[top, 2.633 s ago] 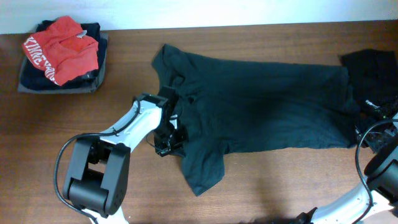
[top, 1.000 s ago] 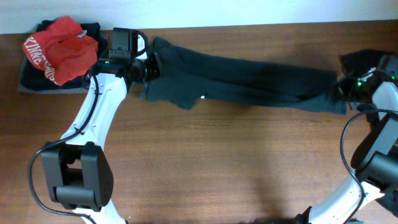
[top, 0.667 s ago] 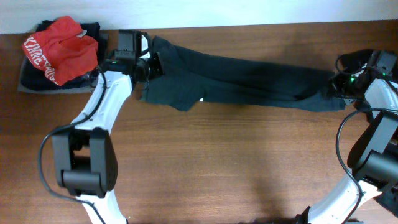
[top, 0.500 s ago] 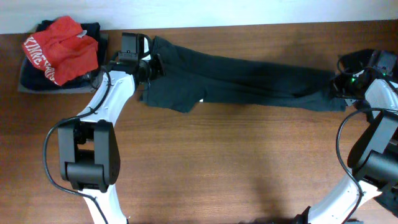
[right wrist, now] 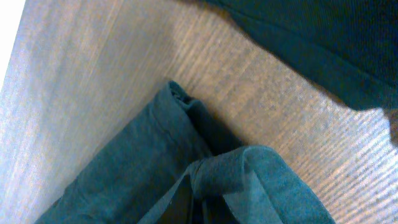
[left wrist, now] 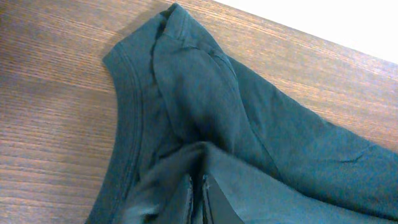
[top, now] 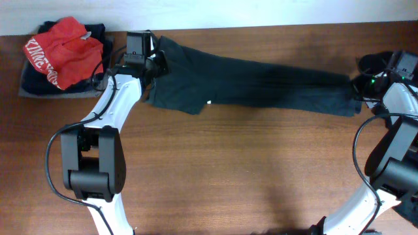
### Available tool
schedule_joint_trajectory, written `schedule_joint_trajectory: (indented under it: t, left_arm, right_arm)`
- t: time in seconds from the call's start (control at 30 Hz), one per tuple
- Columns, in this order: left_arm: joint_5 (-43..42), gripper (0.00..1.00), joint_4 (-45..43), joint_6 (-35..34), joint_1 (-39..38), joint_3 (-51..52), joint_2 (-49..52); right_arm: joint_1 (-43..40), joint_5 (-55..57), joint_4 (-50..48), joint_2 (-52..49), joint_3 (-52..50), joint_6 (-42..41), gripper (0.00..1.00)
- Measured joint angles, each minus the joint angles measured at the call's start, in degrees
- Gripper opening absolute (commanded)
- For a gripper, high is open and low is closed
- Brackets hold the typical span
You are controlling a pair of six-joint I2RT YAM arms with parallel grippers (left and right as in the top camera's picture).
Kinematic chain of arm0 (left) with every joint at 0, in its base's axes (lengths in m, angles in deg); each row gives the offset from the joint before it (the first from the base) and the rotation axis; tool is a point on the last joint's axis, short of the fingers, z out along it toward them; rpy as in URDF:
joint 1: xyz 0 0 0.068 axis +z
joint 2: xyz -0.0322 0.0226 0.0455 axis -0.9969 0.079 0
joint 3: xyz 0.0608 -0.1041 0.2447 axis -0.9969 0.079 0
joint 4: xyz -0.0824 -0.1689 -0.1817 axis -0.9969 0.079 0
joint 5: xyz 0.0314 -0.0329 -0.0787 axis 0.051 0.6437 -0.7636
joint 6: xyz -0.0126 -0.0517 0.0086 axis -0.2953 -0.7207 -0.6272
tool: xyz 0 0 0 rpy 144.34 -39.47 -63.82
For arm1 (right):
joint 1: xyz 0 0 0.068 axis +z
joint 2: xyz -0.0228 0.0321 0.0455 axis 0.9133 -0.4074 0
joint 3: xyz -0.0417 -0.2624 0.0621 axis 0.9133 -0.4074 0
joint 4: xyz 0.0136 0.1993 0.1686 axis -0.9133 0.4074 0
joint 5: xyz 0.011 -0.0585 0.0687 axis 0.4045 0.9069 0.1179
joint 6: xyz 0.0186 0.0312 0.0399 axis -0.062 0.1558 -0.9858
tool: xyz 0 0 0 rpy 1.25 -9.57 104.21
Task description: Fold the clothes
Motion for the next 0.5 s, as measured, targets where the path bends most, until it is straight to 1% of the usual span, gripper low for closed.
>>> schedule_joint_trajectory:
  t: [0.03,0.07,0.1,0.13,0.17,0.2,0.23,0.3,0.33,0.4,0.47,0.5]
  left_arm:
    - [0.13,0.14,-0.02,0.09,0.00,0.00,0.00]
    - [0.17,0.15,-0.07,0.09,0.00,0.00,0.00]
    - [0.20,0.19,-0.17,0.20,0.02,0.00,0.00]
    - [0.20,0.21,-0.24,0.20,0.04,0.00,0.00]
    - [0.22,0.22,-0.33,0.31,0.04,0.00,0.00]
    - [0.22,0.24,-0.37,0.42,0.04,0.00,0.00]
    - [0.22,0.28,-0.35,0.44,0.04,0.00,0.00]
    - [0.22,0.33,-0.37,0.87,0.04,0.00,0.00]
    - [0.20,0.38,-0.37,1.11,0.04,0.00,0.00]
    - [0.24,0.54,-0.33,1.49,0.04,0.00,0.00]
    - [0.24,0.62,-0.15,1.68,0.04,0.00,0.00]
    - [0.37,0.64,0.09,1.68,0.04,0.00,0.00]
  right_arm:
    - [0.22,0.09,-0.42,0.00,0.00,-0.04,0.13]
    - [0.44,0.24,-0.70,0.00,0.00,-0.31,0.27]
    - [0.87,0.48,-1.20,0.00,0.00,-0.48,0.41]
    - [1.25,0.66,-1.57,0.00,0.00,-0.13,0.52]
    - [1.79,0.79,-1.99,0.00,0.00,-0.22,0.68]
    - [2.43,0.87,-2.54,0.00,0.00,-0.26,0.91]
    - [2.99,0.87,-2.95,0.00,0.00,0.13,0.99]
    - [4.11,0.87,-3.67,0.00,0.00,0.92,0.99]
    - [4.52,0.85,-3.96,0.00,0.00,1.11,0.99]
    - [5.27,0.81,-3.85,0.00,0.00,1.51,0.99]
    - [5.60,0.79,-2.03,0.00,0.37,1.73,0.99]
    - [5.57,0.76,-0.70,0.00,0.76,1.90,0.99]
